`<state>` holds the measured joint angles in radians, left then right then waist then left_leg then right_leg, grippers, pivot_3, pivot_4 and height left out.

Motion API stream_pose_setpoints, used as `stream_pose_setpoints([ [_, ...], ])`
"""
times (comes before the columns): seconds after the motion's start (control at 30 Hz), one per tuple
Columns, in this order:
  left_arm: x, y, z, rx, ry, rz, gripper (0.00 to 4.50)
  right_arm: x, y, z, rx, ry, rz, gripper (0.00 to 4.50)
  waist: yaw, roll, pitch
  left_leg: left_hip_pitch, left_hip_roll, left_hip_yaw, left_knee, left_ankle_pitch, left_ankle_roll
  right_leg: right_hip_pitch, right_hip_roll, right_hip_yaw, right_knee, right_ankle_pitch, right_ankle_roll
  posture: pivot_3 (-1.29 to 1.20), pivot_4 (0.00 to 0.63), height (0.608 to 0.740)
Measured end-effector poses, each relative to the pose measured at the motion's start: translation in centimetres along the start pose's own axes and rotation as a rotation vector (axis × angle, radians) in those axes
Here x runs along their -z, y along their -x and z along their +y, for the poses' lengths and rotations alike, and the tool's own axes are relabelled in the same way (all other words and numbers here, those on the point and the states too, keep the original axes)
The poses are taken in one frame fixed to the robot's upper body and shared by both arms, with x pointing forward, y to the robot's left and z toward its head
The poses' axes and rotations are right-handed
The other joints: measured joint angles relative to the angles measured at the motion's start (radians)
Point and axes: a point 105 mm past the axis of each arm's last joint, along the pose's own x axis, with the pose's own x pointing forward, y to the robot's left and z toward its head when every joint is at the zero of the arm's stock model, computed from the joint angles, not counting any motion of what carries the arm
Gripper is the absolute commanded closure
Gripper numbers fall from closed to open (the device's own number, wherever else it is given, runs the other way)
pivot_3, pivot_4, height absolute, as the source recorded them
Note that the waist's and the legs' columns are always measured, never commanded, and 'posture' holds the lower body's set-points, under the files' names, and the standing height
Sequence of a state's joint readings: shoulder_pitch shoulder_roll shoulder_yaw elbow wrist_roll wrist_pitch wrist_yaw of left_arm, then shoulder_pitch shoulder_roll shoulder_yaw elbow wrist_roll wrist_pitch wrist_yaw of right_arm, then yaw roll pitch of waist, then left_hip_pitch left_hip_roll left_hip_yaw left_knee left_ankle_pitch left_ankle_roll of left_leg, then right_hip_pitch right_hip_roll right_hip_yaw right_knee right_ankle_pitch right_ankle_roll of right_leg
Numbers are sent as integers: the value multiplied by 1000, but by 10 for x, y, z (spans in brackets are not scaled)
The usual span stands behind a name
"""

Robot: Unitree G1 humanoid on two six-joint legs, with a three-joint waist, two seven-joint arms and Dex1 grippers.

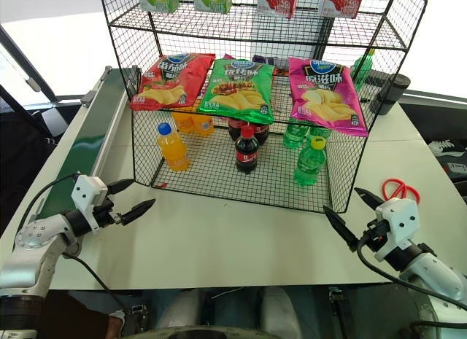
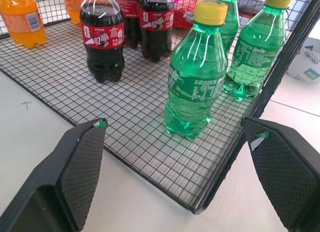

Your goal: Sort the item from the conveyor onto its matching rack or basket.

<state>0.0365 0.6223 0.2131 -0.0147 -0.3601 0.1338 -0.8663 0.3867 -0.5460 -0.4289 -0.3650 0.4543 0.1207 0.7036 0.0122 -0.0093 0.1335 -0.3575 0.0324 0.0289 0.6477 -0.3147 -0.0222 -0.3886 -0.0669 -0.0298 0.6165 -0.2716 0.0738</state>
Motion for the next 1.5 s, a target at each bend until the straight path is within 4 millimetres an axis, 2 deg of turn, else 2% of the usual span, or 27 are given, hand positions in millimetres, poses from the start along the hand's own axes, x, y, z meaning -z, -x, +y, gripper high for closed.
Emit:
stream_pose_setpoints([
  [1.03, 6, 5, -1, -4, 13, 13, 0, -3, -6, 2, -8, -1, -14, 40, 0, 0, 0, 0, 0, 0, 0, 0, 0, 0, -2, 0, 0, 0, -1, 0, 150, 740],
  [1.5, 3, 8, -13, 5, 2, 13, 0, -1, -9, 7, -25, -11, -13, 40, 0, 0, 0, 0, 0, 0, -1, 0, 0, -1, -4, 0, 0, -2, -4, 0, 150, 740],
])
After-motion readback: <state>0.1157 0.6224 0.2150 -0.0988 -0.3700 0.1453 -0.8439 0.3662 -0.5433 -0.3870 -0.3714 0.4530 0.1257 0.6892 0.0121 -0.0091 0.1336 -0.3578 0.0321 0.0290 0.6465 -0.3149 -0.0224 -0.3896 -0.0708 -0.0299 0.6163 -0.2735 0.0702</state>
